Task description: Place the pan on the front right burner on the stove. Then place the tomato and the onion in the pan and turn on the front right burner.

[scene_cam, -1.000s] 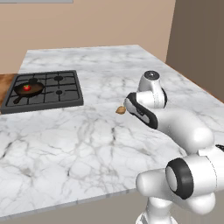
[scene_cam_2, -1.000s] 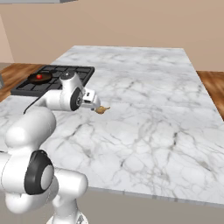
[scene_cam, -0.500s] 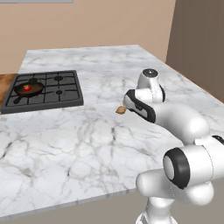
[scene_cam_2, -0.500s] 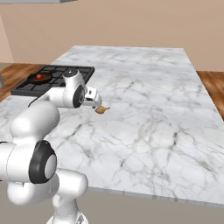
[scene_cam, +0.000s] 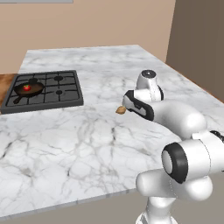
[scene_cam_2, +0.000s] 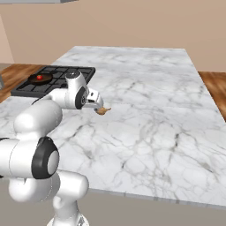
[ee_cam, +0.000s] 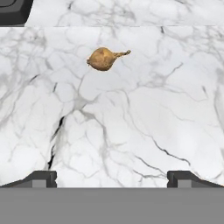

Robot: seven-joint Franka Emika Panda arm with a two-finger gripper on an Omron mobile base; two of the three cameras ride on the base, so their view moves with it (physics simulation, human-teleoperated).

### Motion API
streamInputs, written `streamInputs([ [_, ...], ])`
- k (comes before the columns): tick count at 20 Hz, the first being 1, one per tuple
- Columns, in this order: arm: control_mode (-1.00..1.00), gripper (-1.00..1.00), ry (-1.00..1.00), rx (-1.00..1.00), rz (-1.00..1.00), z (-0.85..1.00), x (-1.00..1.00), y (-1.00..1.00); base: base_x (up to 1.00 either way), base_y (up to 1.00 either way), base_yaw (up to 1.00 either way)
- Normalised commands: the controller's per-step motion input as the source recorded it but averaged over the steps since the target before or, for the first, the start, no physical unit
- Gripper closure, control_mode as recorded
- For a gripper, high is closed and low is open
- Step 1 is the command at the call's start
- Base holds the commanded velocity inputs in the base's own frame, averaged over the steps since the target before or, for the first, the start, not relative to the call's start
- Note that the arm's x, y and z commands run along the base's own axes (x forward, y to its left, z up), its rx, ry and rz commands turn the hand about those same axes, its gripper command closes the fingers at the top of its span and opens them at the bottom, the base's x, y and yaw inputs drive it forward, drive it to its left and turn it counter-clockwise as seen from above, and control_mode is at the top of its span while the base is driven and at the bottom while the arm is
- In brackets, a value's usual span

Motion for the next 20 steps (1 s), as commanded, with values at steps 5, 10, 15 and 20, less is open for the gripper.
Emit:
streamInputs([
  [5, -1.00, -1.00, 0.00, 0.00, -0.04, 0.00, 0.05, 0.02, 0.00, 0.00, 0.00],
  [10, -1.00, -1.00, 0.00, 0.00, -0.07, 0.00, 0.11, 0.10, 0.00, 0.00, 0.00],
  [15, -1.00, -1.00, 0.00, 0.00, -0.07, 0.00, 0.14, 0.08, 0.00, 0.00, 0.00],
  [20, -1.00, -1.00, 0.01, 0.00, -0.01, -0.03, 0.22, 0.00, 0.00, 0.00, 0.00],
])
